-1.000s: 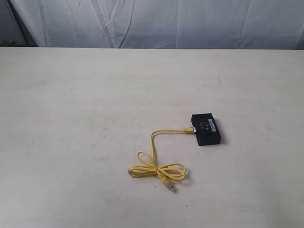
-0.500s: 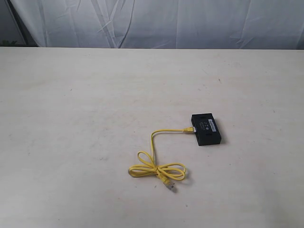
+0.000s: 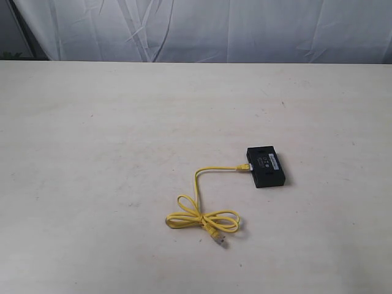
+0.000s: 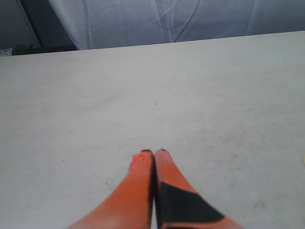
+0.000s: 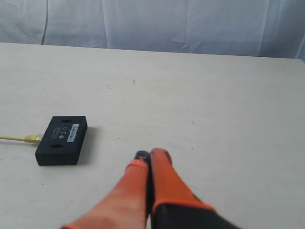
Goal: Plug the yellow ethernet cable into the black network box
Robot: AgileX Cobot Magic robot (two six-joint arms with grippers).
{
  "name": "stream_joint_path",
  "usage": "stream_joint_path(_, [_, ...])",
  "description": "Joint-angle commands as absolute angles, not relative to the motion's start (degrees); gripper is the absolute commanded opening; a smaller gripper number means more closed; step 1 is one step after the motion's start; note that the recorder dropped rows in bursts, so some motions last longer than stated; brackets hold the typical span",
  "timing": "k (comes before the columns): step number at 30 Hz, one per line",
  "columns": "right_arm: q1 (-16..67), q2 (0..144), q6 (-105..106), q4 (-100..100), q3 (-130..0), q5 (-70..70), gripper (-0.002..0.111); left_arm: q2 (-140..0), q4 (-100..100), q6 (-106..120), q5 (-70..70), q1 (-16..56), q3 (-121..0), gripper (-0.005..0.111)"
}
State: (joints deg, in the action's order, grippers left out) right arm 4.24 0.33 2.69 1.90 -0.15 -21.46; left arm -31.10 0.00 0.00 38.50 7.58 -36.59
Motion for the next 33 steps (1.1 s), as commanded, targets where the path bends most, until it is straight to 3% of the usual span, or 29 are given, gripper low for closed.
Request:
stream_joint_path(1, [4.3, 0.0, 2.8, 2.1, 0.0, -20.6, 0.0, -30.7, -0.4, 0.0, 37.9, 7.4, -36.4, 0.0])
stream_joint_path(13, [4.3, 0.0, 2.8, 2.1, 0.0, -20.6, 0.0, -23.6, 3.1, 0.0, 37.2, 2.3, -33.0, 0.0])
stream_joint_path(24, [4.3, 0.0, 2.8, 2.1, 0.0, -20.6, 0.0, -11.3, 1.1, 0.0, 16.4, -0.5, -10.7, 0.0])
stream_joint_path(33, [4.3, 0.0, 2.8, 2.1, 0.0, -20.6, 0.0, -0.7, -1.4, 0.0, 13.6, -0.5, 0.0, 0.0])
